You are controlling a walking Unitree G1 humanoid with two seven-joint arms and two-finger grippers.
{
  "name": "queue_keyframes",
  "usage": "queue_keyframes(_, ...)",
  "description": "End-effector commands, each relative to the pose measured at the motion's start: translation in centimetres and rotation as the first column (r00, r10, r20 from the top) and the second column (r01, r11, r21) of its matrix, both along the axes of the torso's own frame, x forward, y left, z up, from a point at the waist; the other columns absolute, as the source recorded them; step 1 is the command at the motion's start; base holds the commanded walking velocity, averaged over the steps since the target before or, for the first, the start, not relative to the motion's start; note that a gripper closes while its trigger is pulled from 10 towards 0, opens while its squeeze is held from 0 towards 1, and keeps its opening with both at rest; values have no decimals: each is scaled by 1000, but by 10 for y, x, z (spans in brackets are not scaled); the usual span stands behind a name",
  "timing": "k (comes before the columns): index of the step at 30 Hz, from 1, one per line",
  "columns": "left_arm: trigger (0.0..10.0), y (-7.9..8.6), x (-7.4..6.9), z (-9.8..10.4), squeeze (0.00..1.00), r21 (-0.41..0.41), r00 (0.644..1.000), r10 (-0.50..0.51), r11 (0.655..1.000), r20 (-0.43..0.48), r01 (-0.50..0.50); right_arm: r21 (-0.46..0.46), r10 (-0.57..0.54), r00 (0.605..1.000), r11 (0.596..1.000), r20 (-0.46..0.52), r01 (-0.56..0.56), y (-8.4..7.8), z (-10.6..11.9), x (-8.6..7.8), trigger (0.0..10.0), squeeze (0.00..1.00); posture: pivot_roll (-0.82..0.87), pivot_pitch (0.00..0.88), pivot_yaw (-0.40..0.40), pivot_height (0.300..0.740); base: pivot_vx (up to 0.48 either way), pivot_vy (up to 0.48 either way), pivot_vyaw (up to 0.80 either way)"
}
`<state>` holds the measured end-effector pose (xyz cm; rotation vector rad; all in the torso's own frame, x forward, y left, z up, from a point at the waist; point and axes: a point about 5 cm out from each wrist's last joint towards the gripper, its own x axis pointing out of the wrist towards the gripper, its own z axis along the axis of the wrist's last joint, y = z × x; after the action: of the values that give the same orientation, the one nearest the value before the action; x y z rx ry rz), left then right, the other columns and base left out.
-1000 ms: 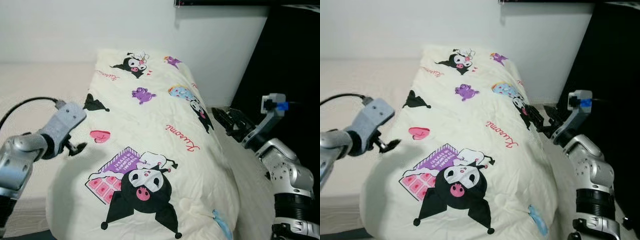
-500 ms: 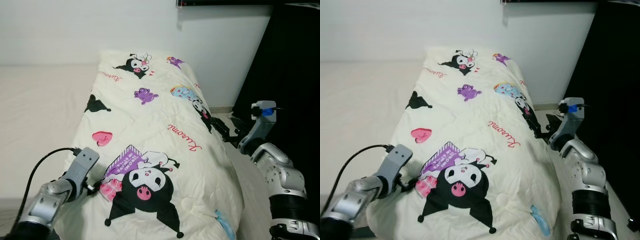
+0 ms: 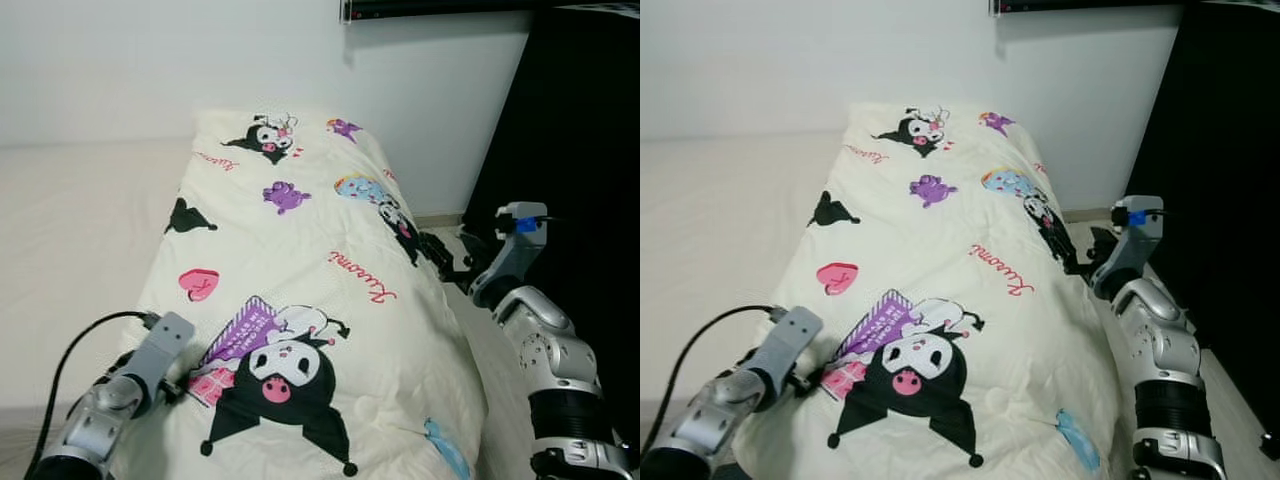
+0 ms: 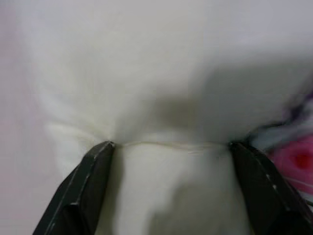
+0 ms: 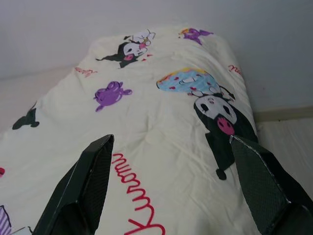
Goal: Clean up the room
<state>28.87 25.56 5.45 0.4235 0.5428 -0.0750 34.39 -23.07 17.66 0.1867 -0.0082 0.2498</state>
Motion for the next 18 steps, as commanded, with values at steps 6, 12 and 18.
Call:
queue_keyframes(6,10000,-26,27,50,0,-554,930,168,831,328,46,19,26,1000,999,17,-26,6,2,2,10000,0,87,70,-31,546,0,0,0)
queue_keyframes(12,10000,-41,28,63,0,-692,909,155,700,386,175,19,35,999,999,27,-36,5,4,0,10000,0,78,69,-34,569,0,0,0)
queue_keyframes(18,10000,-38,24,63,0,-701,891,164,682,424,208,17,32,999,999,29,-32,2,5,2,10000,0,73,67,-43,593,0,0,0)
